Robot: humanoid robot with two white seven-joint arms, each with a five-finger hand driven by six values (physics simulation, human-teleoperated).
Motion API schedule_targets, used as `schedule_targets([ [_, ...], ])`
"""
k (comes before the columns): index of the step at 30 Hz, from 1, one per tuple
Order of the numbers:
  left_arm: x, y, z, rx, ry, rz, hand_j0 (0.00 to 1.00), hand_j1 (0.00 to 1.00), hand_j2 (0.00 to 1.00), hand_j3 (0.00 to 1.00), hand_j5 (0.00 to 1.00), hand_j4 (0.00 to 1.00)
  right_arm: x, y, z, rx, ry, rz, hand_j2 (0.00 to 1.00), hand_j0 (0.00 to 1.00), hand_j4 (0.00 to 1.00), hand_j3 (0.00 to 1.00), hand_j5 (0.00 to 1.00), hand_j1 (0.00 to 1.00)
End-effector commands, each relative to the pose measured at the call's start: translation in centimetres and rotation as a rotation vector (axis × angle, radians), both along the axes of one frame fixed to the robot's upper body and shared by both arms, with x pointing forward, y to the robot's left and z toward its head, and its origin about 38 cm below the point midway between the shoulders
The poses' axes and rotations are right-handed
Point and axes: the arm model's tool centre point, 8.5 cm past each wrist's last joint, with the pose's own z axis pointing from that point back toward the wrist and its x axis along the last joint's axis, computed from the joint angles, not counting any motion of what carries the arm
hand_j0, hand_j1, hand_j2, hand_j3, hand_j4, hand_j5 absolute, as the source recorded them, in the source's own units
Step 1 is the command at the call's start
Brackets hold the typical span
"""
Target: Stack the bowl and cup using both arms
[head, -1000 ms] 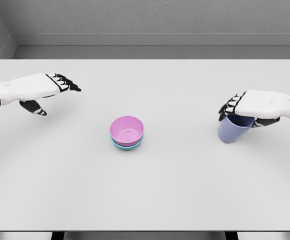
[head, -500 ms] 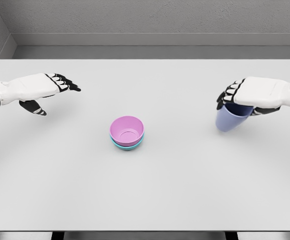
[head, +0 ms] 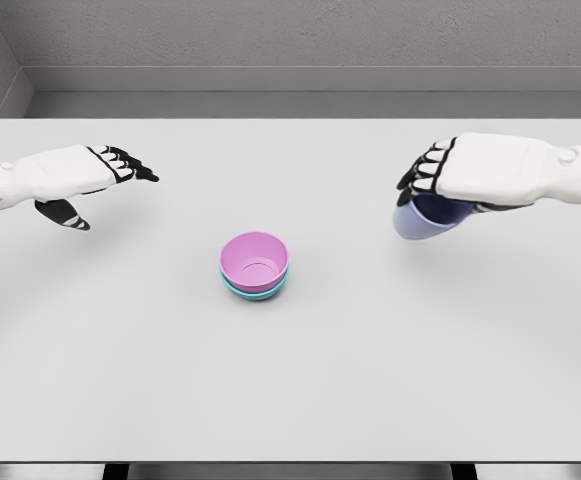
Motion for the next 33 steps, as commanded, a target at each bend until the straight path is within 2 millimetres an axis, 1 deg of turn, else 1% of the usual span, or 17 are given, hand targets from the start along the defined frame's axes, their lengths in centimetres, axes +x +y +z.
schedule_targets([
  [1, 0.0, 0.0, 0.1, -0.005, 0.000, 0.002, 1.00, 1.00, 1.00, 1.00, 1.00, 1.00, 0.0, 1.1, 0.0, 0.027, 0.001, 0.023, 0.68, 0.68, 0.68, 0.68, 0.68, 0.68],
  [4, 0.0, 0.0, 0.1, -0.006, -0.001, 0.001, 1.00, 1.00, 1.00, 1.00, 1.00, 1.00, 0.1, 1.6, 0.4, 0.037, -0.011, 0.034, 0.68, 0.68, 0.68, 0.68, 0.68, 0.68],
  [8, 0.0, 0.0, 0.1, -0.007, 0.000, 0.001, 1.00, 1.00, 1.00, 1.00, 1.00, 1.00, 0.2, 1.7, 0.9, 0.038, -0.023, 0.037, 0.68, 0.68, 0.68, 0.68, 0.68, 0.68],
  [10, 0.0, 0.0, 0.1, -0.005, 0.000, 0.002, 1.00, 1.00, 1.00, 1.00, 1.00, 1.00, 0.2, 2.7, 1.1, 0.058, -0.032, 0.061, 0.68, 0.68, 0.68, 0.68, 0.68, 0.68],
  [13, 0.0, 0.0, 0.1, -0.005, -0.001, 0.001, 1.00, 1.00, 1.00, 1.00, 1.00, 1.00, 0.3, 3.1, 1.3, 0.067, -0.038, 0.070, 0.68, 0.68, 0.68, 0.68, 0.68, 0.68],
  [15, 0.0, 0.0, 0.1, -0.005, -0.001, 0.001, 1.00, 1.00, 1.00, 1.00, 1.00, 1.00, 0.3, 3.2, 1.3, 0.069, -0.038, 0.071, 0.66, 0.66, 0.66, 0.66, 0.66, 0.66],
  [17, 0.0, 0.0, 0.1, -0.007, 0.000, 0.001, 1.00, 1.00, 1.00, 1.00, 1.00, 1.00, 0.3, 3.2, 1.3, 0.068, -0.039, 0.071, 0.62, 0.62, 0.62, 0.62, 0.62, 0.62],
  [20, 0.0, 0.0, 0.1, -0.006, -0.001, 0.001, 1.00, 1.00, 1.00, 1.00, 1.00, 1.00, 0.3, 3.3, 1.4, 0.071, -0.041, 0.073, 0.62, 0.62, 0.62, 0.62, 0.62, 0.62],
  [23, 0.0, 0.0, 0.1, -0.004, -0.001, 0.002, 1.00, 1.00, 1.00, 1.00, 1.00, 1.00, 0.4, 4.3, 1.8, 0.092, -0.052, 0.094, 0.62, 0.62, 0.62, 0.62, 0.62, 0.62],
  [33, 0.0, 0.1, 0.1, -0.005, -0.002, 0.003, 1.00, 1.00, 1.00, 1.00, 1.00, 1.00, 0.5, 6.3, 1.6, 0.133, -0.048, 0.136, 0.62, 0.62, 0.62, 0.62, 0.62, 0.62],
])
